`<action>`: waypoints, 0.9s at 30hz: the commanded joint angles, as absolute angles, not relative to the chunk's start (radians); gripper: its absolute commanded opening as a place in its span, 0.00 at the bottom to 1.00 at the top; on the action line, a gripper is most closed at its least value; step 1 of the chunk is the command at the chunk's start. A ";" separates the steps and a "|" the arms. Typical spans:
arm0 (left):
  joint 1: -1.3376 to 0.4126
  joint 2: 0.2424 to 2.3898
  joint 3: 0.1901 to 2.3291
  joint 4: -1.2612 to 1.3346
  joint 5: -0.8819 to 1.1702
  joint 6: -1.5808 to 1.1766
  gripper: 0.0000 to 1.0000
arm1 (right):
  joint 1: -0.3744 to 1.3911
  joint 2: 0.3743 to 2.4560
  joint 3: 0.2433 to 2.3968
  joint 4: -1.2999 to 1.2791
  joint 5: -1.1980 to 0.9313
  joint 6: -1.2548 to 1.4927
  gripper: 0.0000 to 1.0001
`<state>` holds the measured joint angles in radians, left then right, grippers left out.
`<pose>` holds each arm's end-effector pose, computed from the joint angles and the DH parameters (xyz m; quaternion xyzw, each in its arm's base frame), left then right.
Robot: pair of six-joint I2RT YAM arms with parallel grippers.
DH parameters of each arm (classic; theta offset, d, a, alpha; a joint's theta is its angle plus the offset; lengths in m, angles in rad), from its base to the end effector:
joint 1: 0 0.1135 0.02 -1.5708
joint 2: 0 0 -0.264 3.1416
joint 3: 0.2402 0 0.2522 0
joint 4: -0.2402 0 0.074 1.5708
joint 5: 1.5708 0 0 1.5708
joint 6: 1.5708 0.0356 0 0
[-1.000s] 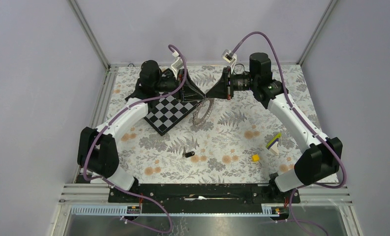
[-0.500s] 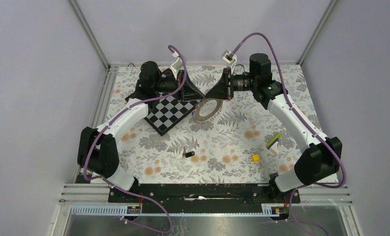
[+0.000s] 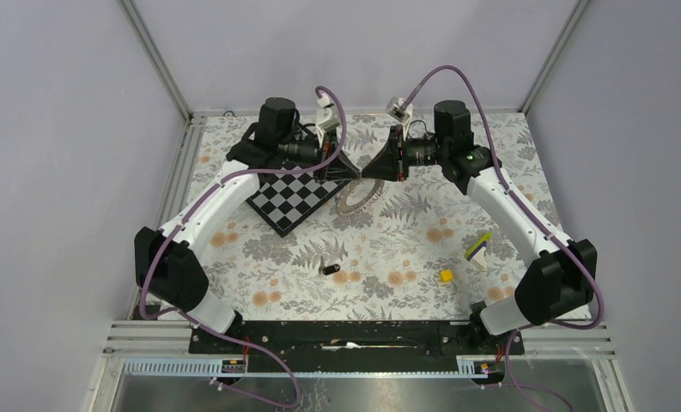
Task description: Put the keys on the keyring
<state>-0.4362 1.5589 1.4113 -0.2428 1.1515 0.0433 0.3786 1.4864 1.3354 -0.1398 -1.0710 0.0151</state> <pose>0.3033 -0.1773 0.3671 0.4598 0.6050 -0.5348 0.3695 0.3008 0.1533 0.3729 -0.4244 0.6234 0.5018 0.4236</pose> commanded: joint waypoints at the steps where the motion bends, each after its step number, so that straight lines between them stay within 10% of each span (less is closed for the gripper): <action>1: -0.497 1.550 1.558 -0.585 0.977 0.411 0.00 | 0.365 1.449 1.322 -0.219 -1.046 -0.116 0.21; 9: -0.568 1.554 1.601 -0.674 0.831 0.536 0.00 | 0.365 1.420 1.337 -0.351 -1.043 -0.265 0.40; 27: -0.619 1.608 1.658 -0.721 0.850 0.516 0.00 | 0.367 1.404 1.242 -0.275 -1.144 -0.244 0.40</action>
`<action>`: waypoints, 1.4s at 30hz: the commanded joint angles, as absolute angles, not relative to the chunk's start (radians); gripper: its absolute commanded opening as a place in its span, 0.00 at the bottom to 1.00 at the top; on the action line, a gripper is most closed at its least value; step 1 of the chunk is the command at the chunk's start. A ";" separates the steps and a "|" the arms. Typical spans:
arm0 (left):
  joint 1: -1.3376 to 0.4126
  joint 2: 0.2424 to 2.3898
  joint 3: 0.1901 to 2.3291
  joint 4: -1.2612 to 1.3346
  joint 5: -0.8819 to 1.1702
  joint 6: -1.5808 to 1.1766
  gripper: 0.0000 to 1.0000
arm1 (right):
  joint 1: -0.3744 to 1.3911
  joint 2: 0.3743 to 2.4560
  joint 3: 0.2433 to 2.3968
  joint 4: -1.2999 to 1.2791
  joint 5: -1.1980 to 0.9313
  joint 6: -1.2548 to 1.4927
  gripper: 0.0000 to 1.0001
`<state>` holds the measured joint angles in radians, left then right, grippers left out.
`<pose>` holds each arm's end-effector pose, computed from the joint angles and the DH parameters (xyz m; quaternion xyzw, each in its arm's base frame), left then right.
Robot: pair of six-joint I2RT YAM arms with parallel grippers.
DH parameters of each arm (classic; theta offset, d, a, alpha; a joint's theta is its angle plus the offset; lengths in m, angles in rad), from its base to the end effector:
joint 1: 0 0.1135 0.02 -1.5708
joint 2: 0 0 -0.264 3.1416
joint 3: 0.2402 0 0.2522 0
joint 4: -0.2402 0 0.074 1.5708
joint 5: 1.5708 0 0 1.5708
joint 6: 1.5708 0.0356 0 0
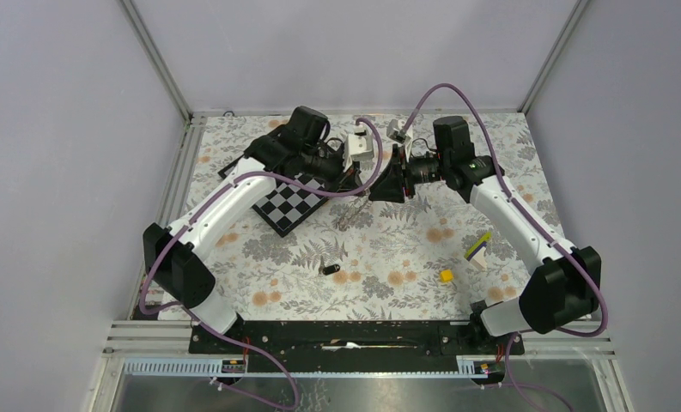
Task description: Put the keys on the keyring
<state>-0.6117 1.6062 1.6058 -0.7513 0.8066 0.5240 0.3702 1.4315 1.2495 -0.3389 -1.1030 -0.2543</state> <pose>0.2688 -0.2200 0.3699 0.5855 0.6272 -0.3757 0.3501 0.2805 0.1429 0.3448 -0.4763 0.6207 0.4774 0.3999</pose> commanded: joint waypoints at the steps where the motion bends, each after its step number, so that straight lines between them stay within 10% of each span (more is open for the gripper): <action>1: -0.620 1.608 1.658 -0.721 0.852 0.514 0.00 | 0.370 1.405 1.240 -0.271 -1.143 -0.240 0.40; 20: -0.620 1.607 1.641 -0.721 0.886 0.507 0.00 | 0.392 1.432 1.221 -0.240 -1.117 -0.233 0.36; 35: -0.617 1.610 1.631 -0.721 0.888 0.509 0.00 | 0.399 1.438 1.229 -0.231 -1.109 -0.216 0.00; 42: -0.528 1.595 1.643 -0.721 1.036 0.493 0.38 | 0.391 1.434 1.283 -0.232 -1.142 -0.179 0.00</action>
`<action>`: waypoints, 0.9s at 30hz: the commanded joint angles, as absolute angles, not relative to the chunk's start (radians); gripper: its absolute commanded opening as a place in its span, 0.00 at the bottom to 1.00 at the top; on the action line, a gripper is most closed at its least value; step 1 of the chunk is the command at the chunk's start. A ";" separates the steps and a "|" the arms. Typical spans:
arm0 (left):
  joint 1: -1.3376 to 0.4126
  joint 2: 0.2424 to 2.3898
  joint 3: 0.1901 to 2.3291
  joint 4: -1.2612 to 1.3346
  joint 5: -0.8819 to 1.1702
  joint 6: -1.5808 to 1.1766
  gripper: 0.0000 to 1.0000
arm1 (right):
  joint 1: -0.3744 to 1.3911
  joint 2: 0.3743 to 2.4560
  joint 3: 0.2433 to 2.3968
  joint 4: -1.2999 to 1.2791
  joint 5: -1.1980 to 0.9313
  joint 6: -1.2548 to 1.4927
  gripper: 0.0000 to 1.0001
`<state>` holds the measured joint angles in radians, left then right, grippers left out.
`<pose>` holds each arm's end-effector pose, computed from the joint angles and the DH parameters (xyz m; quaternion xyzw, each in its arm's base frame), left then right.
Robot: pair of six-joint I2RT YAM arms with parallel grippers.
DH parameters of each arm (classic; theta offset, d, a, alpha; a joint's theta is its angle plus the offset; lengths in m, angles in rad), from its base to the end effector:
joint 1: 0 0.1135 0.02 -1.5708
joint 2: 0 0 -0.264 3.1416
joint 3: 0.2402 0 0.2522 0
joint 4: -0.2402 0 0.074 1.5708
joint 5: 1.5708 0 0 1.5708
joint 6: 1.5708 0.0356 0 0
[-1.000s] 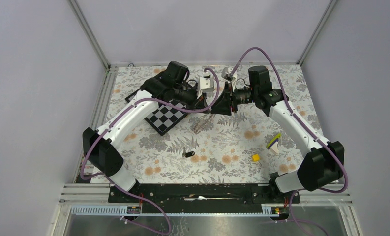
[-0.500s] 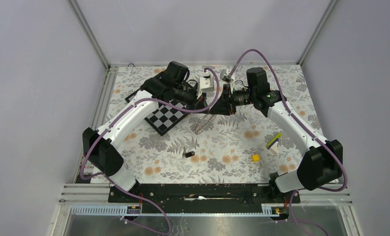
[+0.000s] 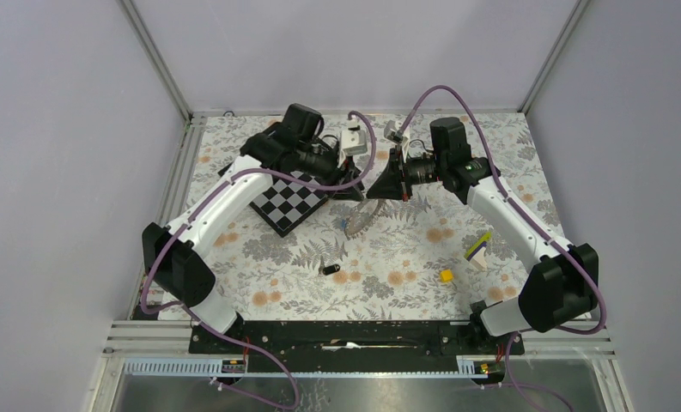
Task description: Put the keys on the keyring
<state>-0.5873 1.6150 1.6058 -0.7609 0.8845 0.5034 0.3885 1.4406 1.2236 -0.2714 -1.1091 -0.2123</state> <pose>0.2732 -0.2149 0.3678 0.5743 0.6251 -0.4086 0.3354 0.2815 0.1497 0.3390 -0.4747 0.6158 0.4881 0.3966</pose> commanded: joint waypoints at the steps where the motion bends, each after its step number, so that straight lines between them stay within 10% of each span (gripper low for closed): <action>1: -0.509 1.595 1.647 -0.721 1.068 0.487 0.42 | 0.389 1.433 1.294 -0.233 -1.151 -0.170 0.00; 8: -0.479 1.612 1.653 -0.712 1.162 0.463 0.49 | 0.387 1.435 1.338 -0.226 -1.185 -0.141 0.00; 27: -0.477 1.558 1.488 -0.397 1.209 0.264 0.20 | 0.375 1.430 1.316 -0.140 -1.220 -0.054 0.00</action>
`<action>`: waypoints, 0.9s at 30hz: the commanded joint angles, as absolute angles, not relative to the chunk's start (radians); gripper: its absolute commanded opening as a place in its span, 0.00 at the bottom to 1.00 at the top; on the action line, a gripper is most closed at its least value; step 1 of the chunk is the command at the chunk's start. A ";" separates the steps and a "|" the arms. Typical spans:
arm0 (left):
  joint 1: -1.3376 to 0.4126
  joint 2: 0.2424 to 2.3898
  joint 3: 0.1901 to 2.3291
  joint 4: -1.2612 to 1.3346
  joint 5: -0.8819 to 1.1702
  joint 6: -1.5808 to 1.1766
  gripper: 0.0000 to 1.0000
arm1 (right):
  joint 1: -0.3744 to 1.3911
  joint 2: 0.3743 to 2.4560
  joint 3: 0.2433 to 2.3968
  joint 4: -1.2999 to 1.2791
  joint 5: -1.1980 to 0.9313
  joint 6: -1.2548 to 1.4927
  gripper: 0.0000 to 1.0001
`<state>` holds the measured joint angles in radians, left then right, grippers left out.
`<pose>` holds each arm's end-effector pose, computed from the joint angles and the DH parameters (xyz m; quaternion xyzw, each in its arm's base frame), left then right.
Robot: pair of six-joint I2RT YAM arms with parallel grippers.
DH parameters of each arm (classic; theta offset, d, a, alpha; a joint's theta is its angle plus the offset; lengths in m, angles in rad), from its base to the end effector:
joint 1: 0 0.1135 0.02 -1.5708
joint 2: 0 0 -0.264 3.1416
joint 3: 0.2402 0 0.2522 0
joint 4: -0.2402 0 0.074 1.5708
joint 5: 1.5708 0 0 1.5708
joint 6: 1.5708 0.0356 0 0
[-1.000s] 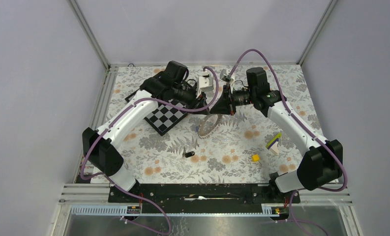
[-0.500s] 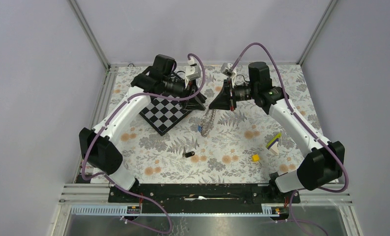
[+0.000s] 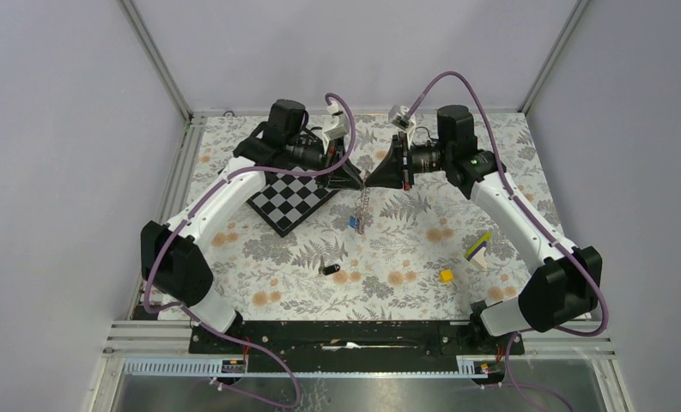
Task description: Put the keys on the keyring
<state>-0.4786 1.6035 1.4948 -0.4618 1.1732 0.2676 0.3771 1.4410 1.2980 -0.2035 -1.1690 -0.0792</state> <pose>0.2978 -0.1915 0.3630 0.5136 0.5838 -0.5251 0.3460 0.2850 0.1481 0.3699 -0.4632 0.5932 0.5177 0.4069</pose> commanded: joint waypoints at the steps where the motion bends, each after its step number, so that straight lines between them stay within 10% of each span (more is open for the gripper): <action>1: -0.477 1.558 1.488 -0.394 1.212 0.261 0.17 | 0.376 1.431 1.315 -0.141 -1.219 -0.055 0.00; 13: -0.477 1.533 1.488 -0.420 1.175 0.275 0.00 | 0.365 1.412 1.267 -0.154 -1.131 -0.103 0.04; 27: -0.557 1.597 1.748 -0.870 0.865 0.604 0.00 | 0.365 1.383 1.283 -0.289 -1.055 -0.269 0.39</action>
